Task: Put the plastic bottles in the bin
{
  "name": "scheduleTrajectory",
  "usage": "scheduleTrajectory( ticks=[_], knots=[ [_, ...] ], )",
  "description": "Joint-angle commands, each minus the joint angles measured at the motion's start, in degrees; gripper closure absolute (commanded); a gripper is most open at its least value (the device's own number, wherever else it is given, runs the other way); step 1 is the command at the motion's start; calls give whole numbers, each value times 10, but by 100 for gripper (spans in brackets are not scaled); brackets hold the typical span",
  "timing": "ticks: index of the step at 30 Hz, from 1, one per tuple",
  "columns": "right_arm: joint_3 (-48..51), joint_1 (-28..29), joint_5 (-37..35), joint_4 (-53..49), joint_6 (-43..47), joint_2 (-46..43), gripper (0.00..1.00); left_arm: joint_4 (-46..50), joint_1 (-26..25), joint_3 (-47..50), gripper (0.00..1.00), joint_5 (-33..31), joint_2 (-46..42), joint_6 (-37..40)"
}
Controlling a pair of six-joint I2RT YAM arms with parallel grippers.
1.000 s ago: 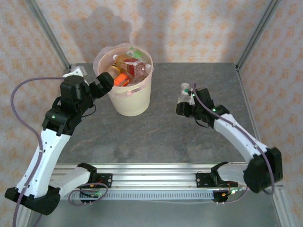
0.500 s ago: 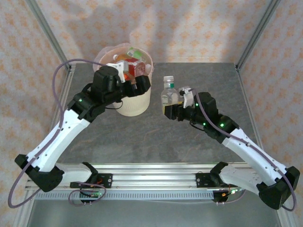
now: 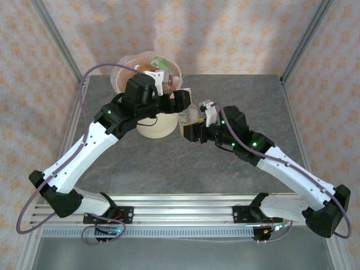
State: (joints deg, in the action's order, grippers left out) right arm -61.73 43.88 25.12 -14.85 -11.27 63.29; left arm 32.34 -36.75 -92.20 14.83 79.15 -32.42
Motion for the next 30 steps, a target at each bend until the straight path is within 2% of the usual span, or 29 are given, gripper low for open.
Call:
scheduleTrajectory(
  ticks=[1, 4, 15, 21, 24, 26, 28, 29, 30],
  knots=[
    [-29, 6, 6, 30, 11, 4, 56, -10, -2, -18, 14, 6, 2, 15],
    [-35, 7, 10, 32, 9, 8, 56, -10, -3, -18, 15, 8, 4, 15],
    [-43, 9, 30, 33, 2, 11, 56, -33, -2, -12, 29, 20, 16, -3],
    [-41, 10, 23, 25, 2, 8, 54, -37, -3, -16, 55, 16, 19, -16],
    [-42, 10, 17, 19, -2, 6, 44, -27, -1, -19, 69, -4, 11, -18],
    [-47, 10, 12, 12, -9, 6, 25, -20, 5, -21, 79, -12, 5, -23],
    [-57, 10, 9, -3, -14, 6, 6, -10, 17, -26, 81, -12, -2, -26],
    [-62, 10, 7, -12, -17, 5, 1, -3, 28, -32, 81, -10, -6, -28],
    [-68, 10, 4, -20, -19, 4, 1, 2, 40, -34, 81, -6, -10, -32]
  ],
)
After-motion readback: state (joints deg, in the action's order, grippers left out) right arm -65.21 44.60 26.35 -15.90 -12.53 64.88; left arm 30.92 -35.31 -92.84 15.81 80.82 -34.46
